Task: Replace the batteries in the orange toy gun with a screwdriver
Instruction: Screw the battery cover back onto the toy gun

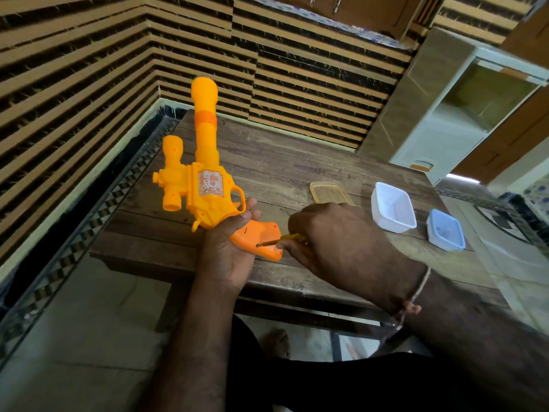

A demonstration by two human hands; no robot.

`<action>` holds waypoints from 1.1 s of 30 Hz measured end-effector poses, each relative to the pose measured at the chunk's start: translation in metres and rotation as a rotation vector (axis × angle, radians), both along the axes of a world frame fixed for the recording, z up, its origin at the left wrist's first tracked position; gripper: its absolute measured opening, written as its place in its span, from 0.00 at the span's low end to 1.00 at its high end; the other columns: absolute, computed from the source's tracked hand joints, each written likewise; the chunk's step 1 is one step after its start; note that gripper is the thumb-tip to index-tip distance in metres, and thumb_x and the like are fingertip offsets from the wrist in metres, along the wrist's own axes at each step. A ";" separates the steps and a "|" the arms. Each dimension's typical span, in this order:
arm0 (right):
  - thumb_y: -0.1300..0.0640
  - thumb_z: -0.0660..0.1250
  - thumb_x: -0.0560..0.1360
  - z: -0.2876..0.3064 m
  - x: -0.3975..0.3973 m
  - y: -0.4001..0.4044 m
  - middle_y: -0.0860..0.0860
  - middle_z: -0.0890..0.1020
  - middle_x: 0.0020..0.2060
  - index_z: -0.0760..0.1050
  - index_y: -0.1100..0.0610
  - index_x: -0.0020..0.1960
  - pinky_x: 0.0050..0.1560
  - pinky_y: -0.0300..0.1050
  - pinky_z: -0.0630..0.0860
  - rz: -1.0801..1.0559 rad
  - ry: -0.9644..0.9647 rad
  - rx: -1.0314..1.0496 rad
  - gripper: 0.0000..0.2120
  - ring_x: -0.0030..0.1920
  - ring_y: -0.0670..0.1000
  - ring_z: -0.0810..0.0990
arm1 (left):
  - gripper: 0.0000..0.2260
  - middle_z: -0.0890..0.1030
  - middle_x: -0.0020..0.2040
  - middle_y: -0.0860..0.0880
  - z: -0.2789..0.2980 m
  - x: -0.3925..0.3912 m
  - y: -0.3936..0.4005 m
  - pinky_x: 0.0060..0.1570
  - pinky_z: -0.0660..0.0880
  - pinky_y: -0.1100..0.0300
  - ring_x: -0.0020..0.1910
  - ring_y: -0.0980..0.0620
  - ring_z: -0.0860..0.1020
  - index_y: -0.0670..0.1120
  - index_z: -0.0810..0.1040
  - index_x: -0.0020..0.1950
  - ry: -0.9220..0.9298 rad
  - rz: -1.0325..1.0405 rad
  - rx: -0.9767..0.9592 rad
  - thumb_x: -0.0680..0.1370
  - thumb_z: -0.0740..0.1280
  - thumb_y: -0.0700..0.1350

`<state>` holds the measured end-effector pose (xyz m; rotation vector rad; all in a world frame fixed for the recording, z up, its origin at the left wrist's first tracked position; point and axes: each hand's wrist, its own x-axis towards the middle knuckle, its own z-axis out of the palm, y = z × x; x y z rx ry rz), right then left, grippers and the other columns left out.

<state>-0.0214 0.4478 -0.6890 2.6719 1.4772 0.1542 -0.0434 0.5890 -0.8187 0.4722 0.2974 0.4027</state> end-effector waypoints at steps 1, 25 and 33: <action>0.40 0.60 0.78 -0.001 -0.001 0.000 0.49 0.80 0.47 0.72 0.51 0.53 0.40 0.47 0.74 0.006 0.007 0.003 0.15 0.46 0.56 0.80 | 0.17 0.85 0.48 0.48 0.000 0.000 0.000 0.38 0.81 0.56 0.48 0.52 0.83 0.49 0.79 0.55 -0.001 0.000 0.000 0.68 0.67 0.38; 0.51 0.82 0.62 -0.090 0.011 0.004 0.39 0.79 0.50 0.73 0.46 0.62 0.49 0.38 0.76 -0.202 0.740 0.822 0.33 0.50 0.39 0.78 | 0.08 0.83 0.55 0.42 0.018 -0.005 -0.006 0.24 0.75 0.61 0.52 0.48 0.82 0.46 0.79 0.54 0.174 -0.111 0.018 0.76 0.67 0.45; 0.54 0.80 0.63 -0.102 0.021 0.020 0.44 0.79 0.47 0.75 0.48 0.56 0.49 0.47 0.78 -0.262 0.732 0.833 0.24 0.47 0.43 0.78 | 0.11 0.83 0.55 0.42 0.019 -0.003 -0.002 0.48 0.73 0.50 0.52 0.47 0.82 0.42 0.78 0.58 0.215 -0.029 -0.003 0.77 0.68 0.43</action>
